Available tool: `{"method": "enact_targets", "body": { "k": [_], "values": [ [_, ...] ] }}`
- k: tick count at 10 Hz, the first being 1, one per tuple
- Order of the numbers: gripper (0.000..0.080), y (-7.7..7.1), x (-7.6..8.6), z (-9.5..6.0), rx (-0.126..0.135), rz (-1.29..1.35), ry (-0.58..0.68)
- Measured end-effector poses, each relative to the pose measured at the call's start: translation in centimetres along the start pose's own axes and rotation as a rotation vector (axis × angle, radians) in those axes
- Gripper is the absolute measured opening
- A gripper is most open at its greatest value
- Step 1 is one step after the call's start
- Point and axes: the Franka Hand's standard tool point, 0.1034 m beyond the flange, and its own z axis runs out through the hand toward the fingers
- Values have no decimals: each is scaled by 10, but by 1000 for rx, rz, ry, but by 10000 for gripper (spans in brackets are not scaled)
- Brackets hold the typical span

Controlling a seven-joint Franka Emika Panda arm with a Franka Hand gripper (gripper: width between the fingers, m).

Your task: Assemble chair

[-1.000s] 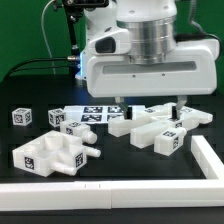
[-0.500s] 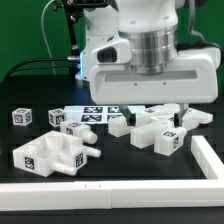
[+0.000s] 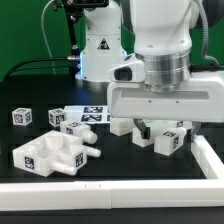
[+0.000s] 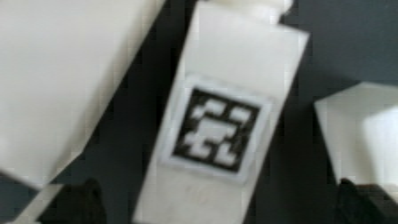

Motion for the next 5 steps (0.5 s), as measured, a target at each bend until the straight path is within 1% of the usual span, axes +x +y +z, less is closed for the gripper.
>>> {"method": "enact_targets", "body": {
  "k": [2,3,4,5],
  "values": [
    [648,-4,1,0,12,-6,31],
    [648,-4,1,0,14,-12,38],
    [648,-2,3,0,15,-29,46],
    [648,4,5,1,13,-48,50]
  ]
}}
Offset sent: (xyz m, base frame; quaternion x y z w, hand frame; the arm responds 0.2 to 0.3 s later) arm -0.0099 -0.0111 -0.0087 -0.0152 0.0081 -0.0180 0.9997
